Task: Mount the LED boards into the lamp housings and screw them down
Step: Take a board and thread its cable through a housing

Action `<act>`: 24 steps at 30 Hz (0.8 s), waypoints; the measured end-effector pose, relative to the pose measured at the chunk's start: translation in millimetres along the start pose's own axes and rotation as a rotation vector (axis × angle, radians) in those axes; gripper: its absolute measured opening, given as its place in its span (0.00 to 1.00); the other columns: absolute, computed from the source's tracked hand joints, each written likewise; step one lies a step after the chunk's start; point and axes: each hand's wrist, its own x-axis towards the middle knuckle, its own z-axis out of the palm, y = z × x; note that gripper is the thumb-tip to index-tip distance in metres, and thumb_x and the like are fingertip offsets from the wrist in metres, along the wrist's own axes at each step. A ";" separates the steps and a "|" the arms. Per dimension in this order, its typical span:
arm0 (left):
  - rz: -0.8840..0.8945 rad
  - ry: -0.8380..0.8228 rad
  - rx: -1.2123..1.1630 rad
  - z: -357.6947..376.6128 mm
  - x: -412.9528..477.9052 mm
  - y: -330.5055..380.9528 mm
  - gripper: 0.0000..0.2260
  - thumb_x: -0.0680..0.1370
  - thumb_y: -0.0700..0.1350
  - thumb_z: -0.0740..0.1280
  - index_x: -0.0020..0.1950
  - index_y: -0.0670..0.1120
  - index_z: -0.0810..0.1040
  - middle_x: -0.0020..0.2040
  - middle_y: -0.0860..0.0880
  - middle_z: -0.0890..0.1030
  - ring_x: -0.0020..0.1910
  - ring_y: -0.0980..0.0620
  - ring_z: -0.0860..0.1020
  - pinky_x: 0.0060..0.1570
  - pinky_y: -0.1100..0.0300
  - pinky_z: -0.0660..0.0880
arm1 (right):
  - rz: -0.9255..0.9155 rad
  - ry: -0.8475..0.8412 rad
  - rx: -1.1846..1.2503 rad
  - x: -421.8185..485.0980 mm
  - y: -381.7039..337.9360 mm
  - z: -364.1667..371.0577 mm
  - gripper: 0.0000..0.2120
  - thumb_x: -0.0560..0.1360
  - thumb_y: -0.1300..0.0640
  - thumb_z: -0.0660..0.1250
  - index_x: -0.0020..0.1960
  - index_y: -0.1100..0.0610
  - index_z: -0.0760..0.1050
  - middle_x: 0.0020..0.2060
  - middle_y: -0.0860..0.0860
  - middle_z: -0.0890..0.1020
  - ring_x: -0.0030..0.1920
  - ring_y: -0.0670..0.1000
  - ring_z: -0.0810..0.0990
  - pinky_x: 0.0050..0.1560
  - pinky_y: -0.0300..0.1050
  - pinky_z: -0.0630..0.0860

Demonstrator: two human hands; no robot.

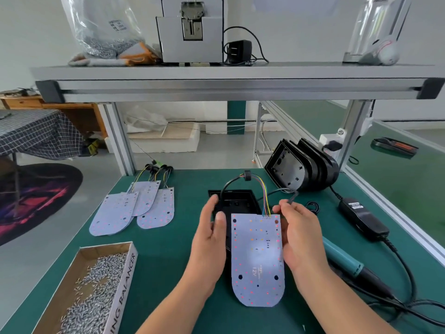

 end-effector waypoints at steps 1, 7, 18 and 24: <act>0.021 -0.050 -0.006 2.1 -4.9 3.3 0.11 0.88 0.57 0.59 0.66 0.70 0.77 0.54 0.57 0.86 0.55 0.57 0.84 0.58 0.54 0.79 | -0.013 0.018 0.021 0.0 -1.9 -0.6 0.14 0.86 0.61 0.65 0.41 0.59 0.76 0.28 0.50 0.76 0.25 0.50 0.71 0.30 0.41 0.68; 0.056 -0.276 0.056 -4.9 -11.2 9.9 0.12 0.82 0.60 0.70 0.43 0.55 0.80 0.37 0.60 0.73 0.37 0.56 0.69 0.39 0.66 0.67 | -0.037 0.012 0.071 -0.2 -6.4 -4.0 0.13 0.86 0.60 0.64 0.43 0.60 0.74 0.28 0.52 0.76 0.23 0.49 0.71 0.25 0.37 0.68; -0.156 0.302 -0.216 -31.6 10.0 14.2 0.13 0.83 0.53 0.63 0.40 0.53 0.75 0.36 0.54 0.71 0.40 0.48 0.67 0.42 0.53 0.65 | -0.172 -0.203 -0.418 2.4 -60.3 -38.0 0.19 0.81 0.52 0.67 0.36 0.61 0.74 0.30 0.60 0.73 0.21 0.48 0.58 0.24 0.35 0.53; -0.153 0.362 -0.304 -52.4 18.4 15.3 0.07 0.83 0.44 0.56 0.49 0.44 0.71 0.38 0.37 0.66 0.28 0.46 0.65 0.27 0.59 0.63 | -0.039 -0.652 -0.946 -4.0 -93.1 -63.7 0.19 0.71 0.40 0.69 0.44 0.56 0.85 0.40 0.51 0.88 0.25 0.48 0.64 0.30 0.41 0.60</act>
